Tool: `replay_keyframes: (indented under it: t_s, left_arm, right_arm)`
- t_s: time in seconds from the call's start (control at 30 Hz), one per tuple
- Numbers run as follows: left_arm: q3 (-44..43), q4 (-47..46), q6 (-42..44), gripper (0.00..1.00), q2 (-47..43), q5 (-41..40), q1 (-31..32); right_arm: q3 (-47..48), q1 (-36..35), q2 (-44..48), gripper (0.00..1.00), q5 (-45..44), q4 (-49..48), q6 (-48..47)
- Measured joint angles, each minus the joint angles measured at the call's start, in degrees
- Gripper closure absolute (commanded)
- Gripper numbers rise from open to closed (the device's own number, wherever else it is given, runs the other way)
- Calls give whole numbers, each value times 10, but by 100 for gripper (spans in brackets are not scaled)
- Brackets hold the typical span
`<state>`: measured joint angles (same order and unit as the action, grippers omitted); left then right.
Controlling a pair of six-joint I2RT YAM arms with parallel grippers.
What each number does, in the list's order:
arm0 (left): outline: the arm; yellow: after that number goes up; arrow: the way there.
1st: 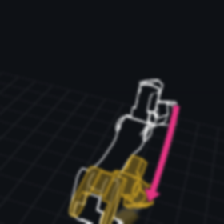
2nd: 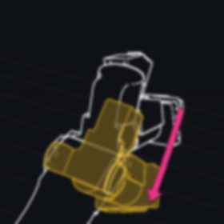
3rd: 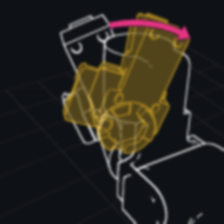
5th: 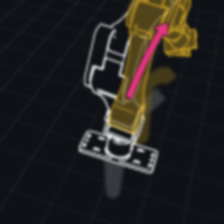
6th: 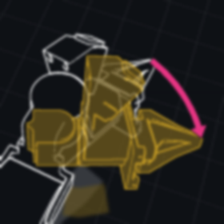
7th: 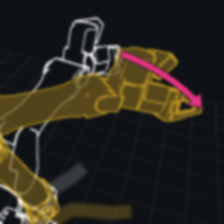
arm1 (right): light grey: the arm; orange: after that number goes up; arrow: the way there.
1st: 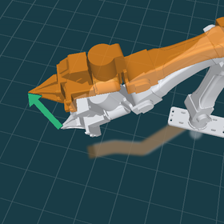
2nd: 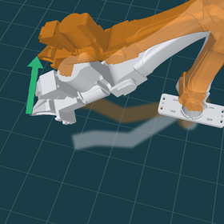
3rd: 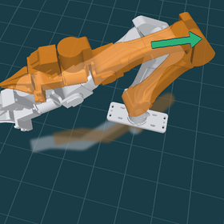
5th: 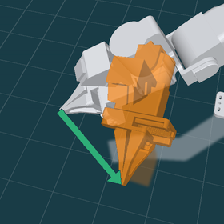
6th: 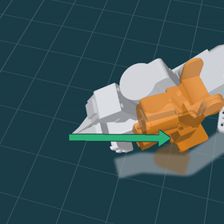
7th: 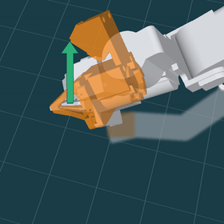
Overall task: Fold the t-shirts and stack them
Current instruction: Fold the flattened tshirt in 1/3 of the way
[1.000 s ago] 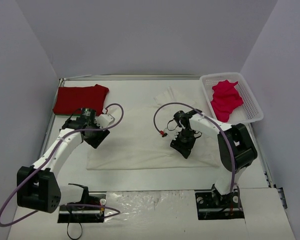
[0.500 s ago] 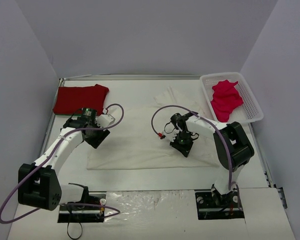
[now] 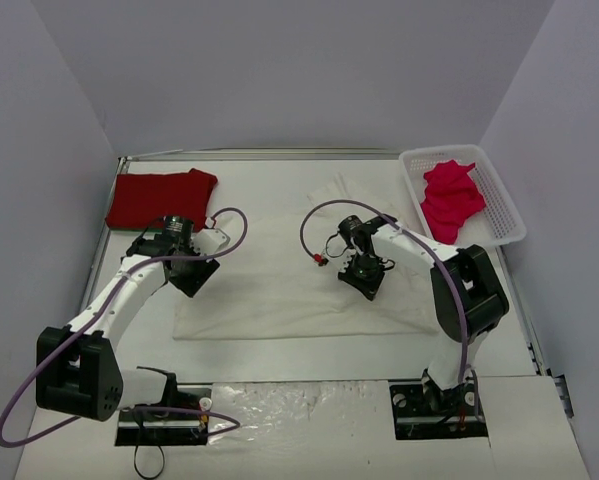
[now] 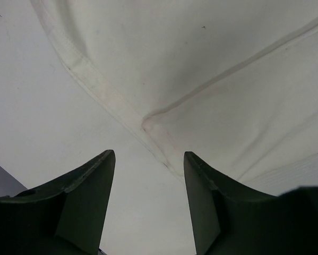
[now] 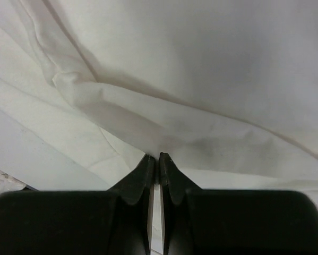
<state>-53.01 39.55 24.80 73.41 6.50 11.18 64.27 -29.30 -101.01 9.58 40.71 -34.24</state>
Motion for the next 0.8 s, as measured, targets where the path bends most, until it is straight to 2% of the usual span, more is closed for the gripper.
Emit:
replay_keyframes:
  t_s: [0.43, 0.8]
  left_arm:
    - [3, 0, 0, 47, 1, -3, 0]
    - [3, 0, 0, 47, 15, -4, 0]
  right_arm:
    - [121, 0, -31, 100, -35, 19, -9]
    - [148, 0, -115, 100, -39, 19, -29]
